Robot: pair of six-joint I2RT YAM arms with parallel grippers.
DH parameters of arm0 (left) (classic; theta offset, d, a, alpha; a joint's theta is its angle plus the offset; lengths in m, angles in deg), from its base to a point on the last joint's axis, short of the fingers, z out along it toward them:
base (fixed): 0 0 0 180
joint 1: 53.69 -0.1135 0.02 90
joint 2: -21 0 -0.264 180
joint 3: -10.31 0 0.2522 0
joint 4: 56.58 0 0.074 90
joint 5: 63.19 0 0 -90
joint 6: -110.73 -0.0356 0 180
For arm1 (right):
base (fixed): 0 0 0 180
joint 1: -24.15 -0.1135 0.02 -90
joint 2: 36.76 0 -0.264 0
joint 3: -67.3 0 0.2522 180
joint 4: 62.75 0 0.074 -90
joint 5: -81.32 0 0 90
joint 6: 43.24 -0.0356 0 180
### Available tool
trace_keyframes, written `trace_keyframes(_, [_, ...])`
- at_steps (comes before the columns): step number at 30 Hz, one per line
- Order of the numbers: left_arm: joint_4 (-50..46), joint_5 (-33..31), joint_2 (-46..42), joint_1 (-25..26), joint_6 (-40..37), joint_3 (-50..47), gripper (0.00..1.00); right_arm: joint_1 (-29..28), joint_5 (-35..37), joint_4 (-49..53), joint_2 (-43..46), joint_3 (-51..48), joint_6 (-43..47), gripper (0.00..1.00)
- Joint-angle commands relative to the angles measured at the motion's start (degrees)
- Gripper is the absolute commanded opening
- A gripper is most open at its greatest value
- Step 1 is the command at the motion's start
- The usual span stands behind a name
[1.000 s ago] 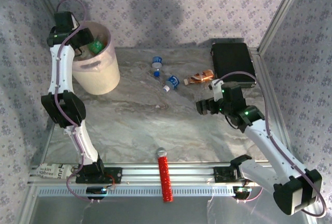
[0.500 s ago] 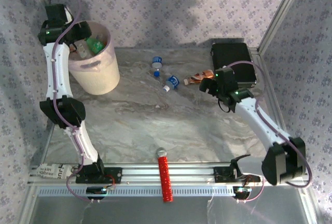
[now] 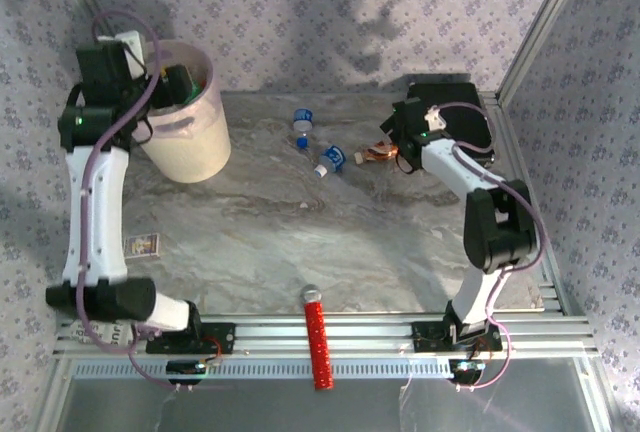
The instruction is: Put the plastic bottles in the bin
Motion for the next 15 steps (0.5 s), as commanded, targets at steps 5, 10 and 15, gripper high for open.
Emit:
trace_keyframes(5, [7.55, -1.13, -12.10, 7.92, 5.20, -17.60, 0.95, 1.98, -1.59, 2.33, -10.66, 7.43, -7.49, 0.97])
trace_keyframes(10, [8.64, -3.93, -19.30, 15.96, 9.78, -26.48, 0.94, 2.77, -2.11, 3.71, -15.51, 11.57, -7.58, 0.95])
trace_keyframes(15, [11.12, -6.32, -24.33, 23.33, 16.18, -36.82, 0.94, 3.31, -3.48, 4.51, -19.62, 15.15, -7.18, 0.93])
